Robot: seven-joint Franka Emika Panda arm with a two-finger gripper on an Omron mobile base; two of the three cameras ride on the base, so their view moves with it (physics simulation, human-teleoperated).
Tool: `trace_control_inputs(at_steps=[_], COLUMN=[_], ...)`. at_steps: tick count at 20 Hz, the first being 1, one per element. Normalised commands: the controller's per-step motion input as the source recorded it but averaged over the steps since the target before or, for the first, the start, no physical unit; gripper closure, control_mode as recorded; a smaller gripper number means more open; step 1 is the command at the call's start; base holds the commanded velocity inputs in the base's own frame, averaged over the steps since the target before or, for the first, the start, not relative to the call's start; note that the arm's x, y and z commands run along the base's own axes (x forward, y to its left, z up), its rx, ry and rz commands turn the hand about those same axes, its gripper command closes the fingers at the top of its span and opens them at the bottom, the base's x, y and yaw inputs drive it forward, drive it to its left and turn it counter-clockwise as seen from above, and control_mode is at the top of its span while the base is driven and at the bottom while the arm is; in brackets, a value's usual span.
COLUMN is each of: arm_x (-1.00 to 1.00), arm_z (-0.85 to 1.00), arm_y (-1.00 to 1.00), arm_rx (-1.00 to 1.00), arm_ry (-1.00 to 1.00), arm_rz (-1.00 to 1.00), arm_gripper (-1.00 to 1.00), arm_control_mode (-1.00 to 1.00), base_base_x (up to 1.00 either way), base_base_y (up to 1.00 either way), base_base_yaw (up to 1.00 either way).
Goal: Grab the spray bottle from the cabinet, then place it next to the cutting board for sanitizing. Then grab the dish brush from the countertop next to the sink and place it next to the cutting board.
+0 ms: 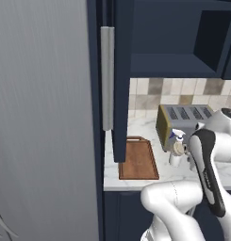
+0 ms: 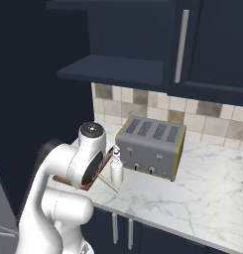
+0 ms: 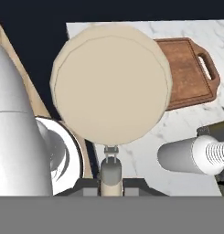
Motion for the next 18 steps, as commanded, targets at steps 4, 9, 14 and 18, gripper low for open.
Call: trace_control_inputs(at_steps=[4, 9, 14, 18], arm_x=[0.09, 0.35, 0.56, 0.87], arm_z=[-0.66, -0.44, -0.4, -0.59], arm_y=[-0.39, -0.39, -0.59, -0.2], arm_rx=[0.05, 0.03, 0.05, 0.1], arm_ry=[-0.03, 0.01, 0.02, 0.19], arm_rz=[0.14, 0.12, 0.18, 0.22], arm_gripper=[1.0, 1.0, 1.0, 1.0], arm_control_mode=[-1.0, -1.0, -1.0, -1.0], base_base_x=[0.0, 0.0, 0.0, 0.0], base_base_y=[0.0, 0.0, 0.0, 0.0], base_base_yaw=[0.0, 0.0, 0.0, 0.0])
